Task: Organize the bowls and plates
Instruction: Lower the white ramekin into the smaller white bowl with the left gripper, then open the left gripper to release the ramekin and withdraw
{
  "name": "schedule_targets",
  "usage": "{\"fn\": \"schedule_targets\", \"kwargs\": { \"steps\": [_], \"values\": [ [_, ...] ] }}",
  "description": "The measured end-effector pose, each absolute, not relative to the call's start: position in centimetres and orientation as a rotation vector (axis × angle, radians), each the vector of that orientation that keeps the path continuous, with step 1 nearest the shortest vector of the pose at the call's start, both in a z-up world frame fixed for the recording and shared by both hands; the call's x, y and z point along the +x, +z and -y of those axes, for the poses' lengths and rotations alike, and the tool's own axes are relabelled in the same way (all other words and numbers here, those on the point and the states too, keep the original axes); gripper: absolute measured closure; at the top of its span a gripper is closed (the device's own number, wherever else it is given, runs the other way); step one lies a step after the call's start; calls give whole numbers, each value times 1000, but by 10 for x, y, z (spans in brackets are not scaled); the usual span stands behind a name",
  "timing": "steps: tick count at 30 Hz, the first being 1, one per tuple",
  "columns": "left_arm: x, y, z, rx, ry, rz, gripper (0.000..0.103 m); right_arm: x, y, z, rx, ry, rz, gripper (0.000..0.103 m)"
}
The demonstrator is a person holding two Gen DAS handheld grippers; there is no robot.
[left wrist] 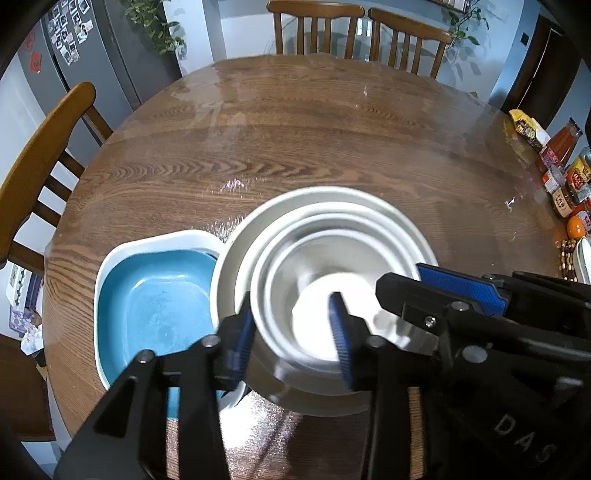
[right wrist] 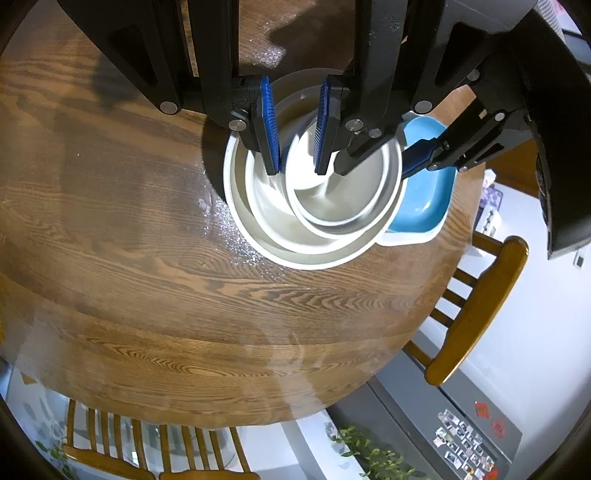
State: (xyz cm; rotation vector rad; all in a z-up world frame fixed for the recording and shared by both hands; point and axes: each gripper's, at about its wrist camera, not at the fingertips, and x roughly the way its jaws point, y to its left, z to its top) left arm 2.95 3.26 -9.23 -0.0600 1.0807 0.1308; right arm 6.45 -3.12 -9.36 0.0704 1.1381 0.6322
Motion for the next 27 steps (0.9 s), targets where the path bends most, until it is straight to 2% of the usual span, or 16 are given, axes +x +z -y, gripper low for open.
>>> {"fn": "schedule_targets", "kwargs": {
  "steps": [1, 3, 5, 7, 11, 13, 15, 16, 23, 26, 27],
  "values": [
    [28, -90, -32, -53, 130, -1074, 49, 64, -92, 32, 69, 629, -1133, 83],
    [27, -84, -30, -40, 131, -1054, 38, 62, -88, 34, 61, 621, -1118, 83],
    [26, -79, -28, -36, 128, -1039, 38, 60, -83, 38, 64, 612, -1104, 75],
    [25, -75, -28, -38, 126, -1031, 38, 58, -80, 41, 69, 605, -1090, 63],
    [23, -69, -27, -35, 128, -1018, 36, 55, -73, 48, 88, 604, -1071, 61],
    [21, -67, -26, -37, 129, -1015, 28, 53, -70, 53, 96, 604, -1061, 60],
    [19, -64, -26, -37, 130, -1005, 24, 51, -67, 57, 107, 602, -1049, 51],
    [17, -62, -26, -38, 131, -999, 24, 50, -66, 59, 110, 603, -1042, 48],
    [11, -54, -26, -47, 133, -980, 23, 44, -60, 70, 144, 608, -1032, 40],
    [7, -51, -26, -44, 131, -972, 8, 42, -59, 78, 161, 606, -1030, 26],
    [6, -50, -26, -43, 129, -970, 2, 41, -59, 80, 164, 611, -1030, 17]
  ]
}}
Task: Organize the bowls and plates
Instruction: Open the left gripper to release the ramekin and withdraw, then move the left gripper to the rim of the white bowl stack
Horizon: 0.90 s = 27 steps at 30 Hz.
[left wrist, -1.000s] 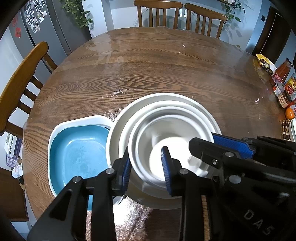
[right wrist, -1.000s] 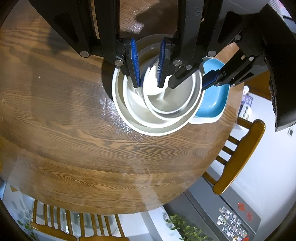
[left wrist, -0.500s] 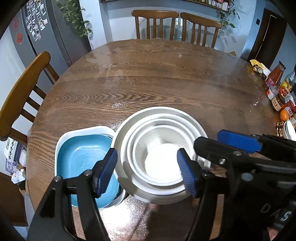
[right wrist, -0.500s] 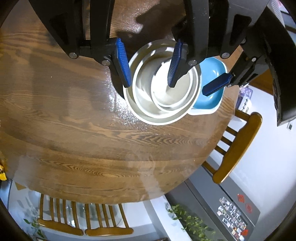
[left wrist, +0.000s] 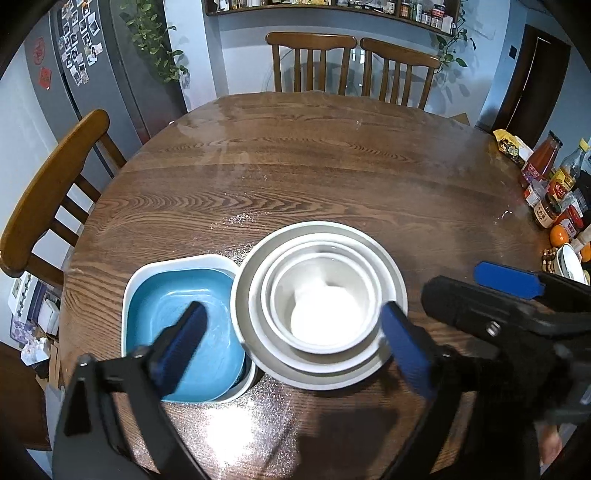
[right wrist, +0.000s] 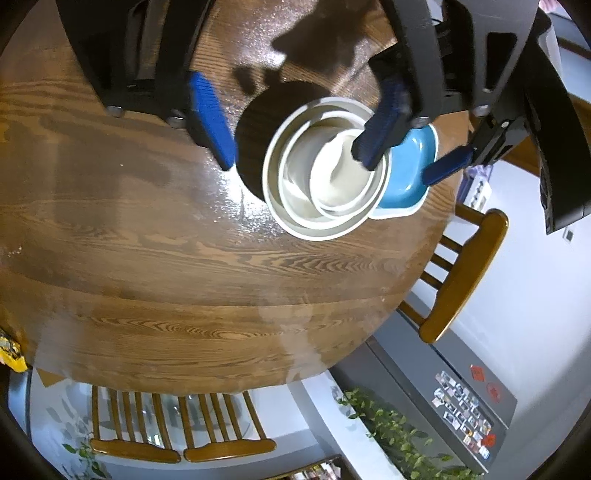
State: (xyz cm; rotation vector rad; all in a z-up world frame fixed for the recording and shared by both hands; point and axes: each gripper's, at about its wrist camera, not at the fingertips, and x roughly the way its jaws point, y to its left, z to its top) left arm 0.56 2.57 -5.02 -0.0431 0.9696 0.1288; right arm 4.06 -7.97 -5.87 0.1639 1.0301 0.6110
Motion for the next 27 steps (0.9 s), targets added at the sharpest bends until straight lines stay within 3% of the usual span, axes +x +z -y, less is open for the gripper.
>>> {"fn": "schedule_targets", "kwargs": {
  "steps": [27],
  "values": [
    [-16, -56, -122, -261, 249, -1047, 2, 43, -75, 106, 174, 577, -1076, 16]
  ]
}}
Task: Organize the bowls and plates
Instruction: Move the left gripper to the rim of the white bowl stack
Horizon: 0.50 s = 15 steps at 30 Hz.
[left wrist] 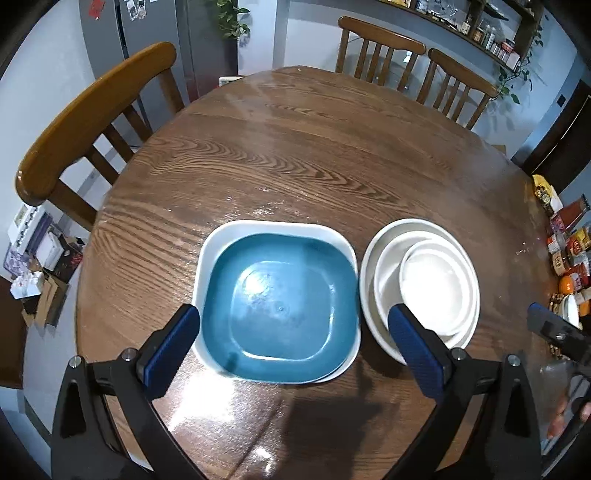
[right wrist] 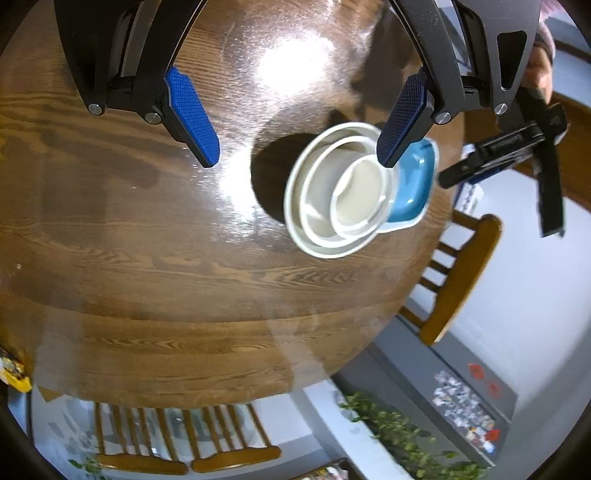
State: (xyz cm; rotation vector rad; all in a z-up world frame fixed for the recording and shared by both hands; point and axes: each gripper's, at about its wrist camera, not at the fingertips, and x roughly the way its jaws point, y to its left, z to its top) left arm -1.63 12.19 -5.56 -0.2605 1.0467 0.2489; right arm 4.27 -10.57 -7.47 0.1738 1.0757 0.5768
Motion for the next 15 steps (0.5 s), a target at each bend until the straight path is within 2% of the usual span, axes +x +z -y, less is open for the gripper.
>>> {"fn": "schedule_targets", "kwargs": {
  "steps": [5, 7, 12, 13, 15],
  "values": [
    [-6, -62, -120, -271, 236, -1060, 8, 52, -85, 103, 187, 544, -1094, 16],
    [-2, -63, -121, -271, 230, -1061, 17, 55, -89, 102, 186, 535, -1099, 27],
    [9, -72, -121, -281, 204, -1093, 37, 64, -101, 95, 187, 537, -1128, 40],
    [10, -73, -121, -283, 203, -1098, 39, 66, -103, 94, 191, 541, -1133, 45],
    [12, -75, -121, -292, 201, -1109, 39, 70, -106, 90, 190, 551, -1143, 49]
  ]
}}
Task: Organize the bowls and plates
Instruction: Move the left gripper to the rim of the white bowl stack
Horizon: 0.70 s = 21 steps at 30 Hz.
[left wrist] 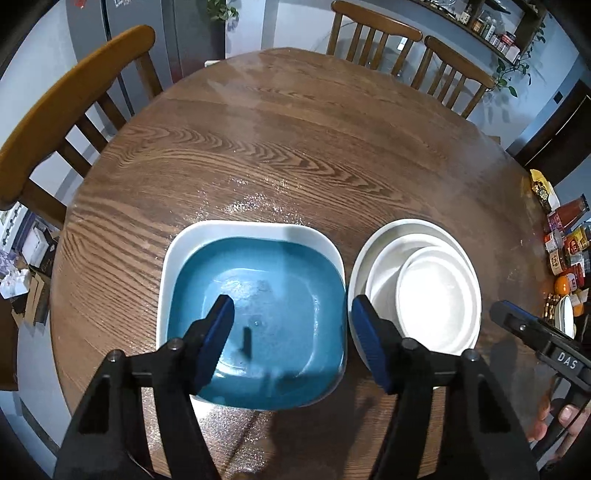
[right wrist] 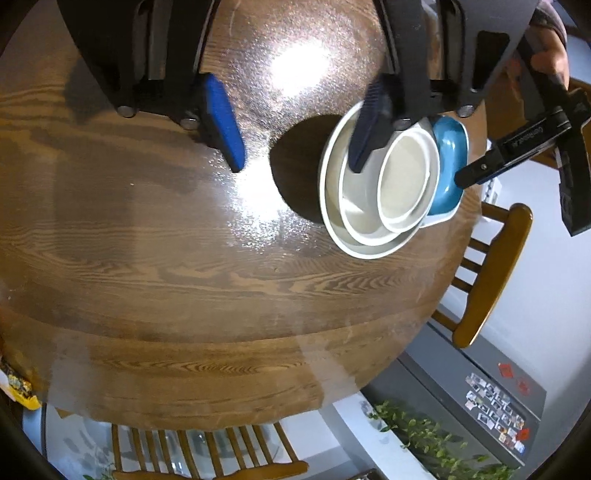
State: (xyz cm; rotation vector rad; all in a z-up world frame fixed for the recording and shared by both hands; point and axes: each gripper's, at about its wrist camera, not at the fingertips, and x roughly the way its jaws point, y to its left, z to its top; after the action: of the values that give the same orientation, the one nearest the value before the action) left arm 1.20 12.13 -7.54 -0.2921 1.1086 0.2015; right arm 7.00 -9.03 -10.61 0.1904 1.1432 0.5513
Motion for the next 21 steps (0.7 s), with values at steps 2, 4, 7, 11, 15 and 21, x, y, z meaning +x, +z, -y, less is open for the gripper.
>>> {"fn": "schedule_targets", "kwargs": {
  "steps": [2, 4, 7, 11, 15, 21],
  "values": [
    [13, -77, -122, -294, 202, -1115, 39, 72, -109, 87, 185, 550, -1152, 54],
    [14, -78, -121, -287, 198, -1121, 43, 74, -112, 85, 183, 551, -1159, 60],
    [17, -83, -120, -287, 191, -1144, 52, 75, -114, 83, 177, 551, -1170, 61],
    [19, -89, -121, -296, 184, -1164, 53, 78, -118, 81, 176, 554, -1181, 61],
    [20, -92, -123, -329, 169, -1174, 59, 80, -121, 81, 195, 570, -1192, 65],
    [21, -87, -121, -372, 142, -1165, 59, 81, -123, 82, 212, 580, -1197, 65]
  ]
}}
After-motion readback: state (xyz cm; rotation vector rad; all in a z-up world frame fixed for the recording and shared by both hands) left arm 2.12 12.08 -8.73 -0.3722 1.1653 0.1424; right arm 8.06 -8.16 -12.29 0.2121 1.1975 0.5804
